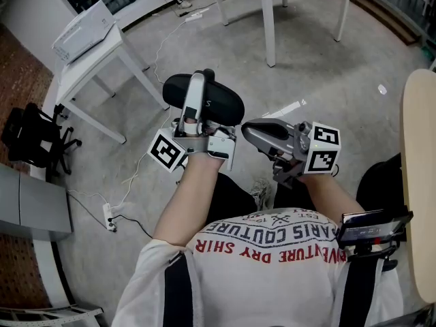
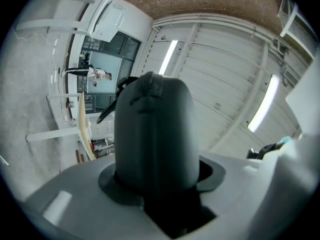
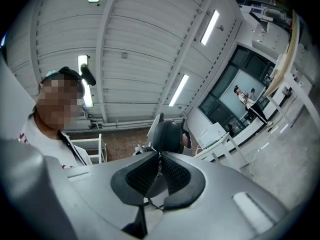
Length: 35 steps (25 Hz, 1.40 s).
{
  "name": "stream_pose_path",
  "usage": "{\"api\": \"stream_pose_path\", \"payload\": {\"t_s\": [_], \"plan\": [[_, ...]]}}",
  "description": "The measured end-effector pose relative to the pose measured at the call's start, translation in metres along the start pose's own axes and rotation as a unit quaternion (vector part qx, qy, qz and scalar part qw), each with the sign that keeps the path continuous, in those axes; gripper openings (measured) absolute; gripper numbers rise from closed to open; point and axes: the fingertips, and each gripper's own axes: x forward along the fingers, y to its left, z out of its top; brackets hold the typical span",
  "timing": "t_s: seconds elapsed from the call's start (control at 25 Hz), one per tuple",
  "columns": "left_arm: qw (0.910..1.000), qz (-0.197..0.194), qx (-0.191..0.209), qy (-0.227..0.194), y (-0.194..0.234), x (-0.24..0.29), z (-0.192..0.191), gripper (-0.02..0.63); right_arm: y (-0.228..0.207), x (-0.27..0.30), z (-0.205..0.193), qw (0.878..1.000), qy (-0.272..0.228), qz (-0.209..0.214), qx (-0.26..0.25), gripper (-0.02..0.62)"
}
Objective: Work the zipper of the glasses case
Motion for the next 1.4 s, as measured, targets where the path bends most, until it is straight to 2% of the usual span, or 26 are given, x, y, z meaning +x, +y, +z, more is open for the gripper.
{"api": "stream_pose_path", "payload": {"t_s": [0.08,0.12,0.2,0.28,0.32,0.36,0.4,0.44,0.52,0.56,0.6,0.64,0.68,0.72,0.8,1.04,1.4], "plan": [[0.9999,0.002,-0.002,0.016,0.000,0.002,-0.004,0.245,0.000,-0.002,0.001,1.000,-0.004,-0.001,-0.002,0.024],[0.9995,0.004,0.010,0.029,0.000,0.002,-0.006,0.245,-0.001,-0.003,0.001,1.000,-0.003,-0.006,-0.006,0.026],[0.9960,0.015,0.061,0.064,0.000,0.001,-0.010,0.245,-0.006,-0.007,0.002,1.000,0.002,-0.021,-0.015,0.029],[0.9829,0.039,0.140,0.113,0.003,-0.006,-0.017,0.245,-0.014,-0.013,0.003,0.998,0.012,-0.044,-0.032,0.029],[0.9698,0.055,0.189,0.144,0.007,-0.010,-0.020,0.245,-0.019,-0.016,0.003,0.997,0.020,-0.061,-0.046,0.029],[0.9508,0.073,0.242,0.178,0.011,-0.016,-0.025,0.245,-0.024,-0.020,0.004,0.994,0.030,-0.080,-0.063,0.029],[0.9259,0.093,0.296,0.215,0.016,-0.022,-0.030,0.245,-0.031,-0.023,0.004,0.991,0.041,-0.102,-0.082,0.029],[0.8958,0.114,0.349,0.251,0.024,-0.030,-0.036,0.245,-0.037,-0.027,0.005,0.986,0.052,-0.125,-0.101,0.029],[0.8288,0.155,0.437,0.313,0.041,-0.049,-0.047,0.245,-0.048,-0.034,0.009,0.973,0.070,-0.172,-0.138,0.002],[0.7986,0.174,0.467,0.337,0.050,-0.059,-0.052,0.245,-0.053,-0.038,0.011,0.966,0.078,-0.192,-0.154,0.002],[0.7743,0.190,0.487,0.357,0.058,-0.069,-0.056,0.245,-0.057,-0.041,0.011,0.959,0.089,-0.209,-0.168,0.002],[0.7564,0.202,0.498,0.372,0.065,-0.077,-0.060,0.246,-0.061,-0.044,0.010,0.953,0.100,-0.223,-0.181,0.000],[0.7440,0.212,0.503,0.385,0.071,-0.085,-0.064,0.247,-0.065,-0.047,0.008,0.946,0.112,-0.235,-0.193,0.000],[0.7363,0.219,0.504,0.395,0.076,-0.091,-0.067,0.246,-0.068,-0.049,0.005,0.941,0.123,-0.244,-0.201,0.000],[0.7317,0.225,0.500,0.405,0.082,-0.098,-0.072,0.245,-0.071,-0.051,-0.002,0.935,0.140,-0.253,-0.207,0.000],[0.7439,0.224,0.486,0.400,0.081,-0.095,-0.067,0.247,-0.074,-0.051,-0.012,0.934,0.161,-0.250,-0.196,0.000],[0.7465,0.224,0.481,0.401,0.082,-0.094,-0.068,0.247,-0.074,-0.050,-0.014,0.933,0.171,-0.249,-0.196,0.000]]}}
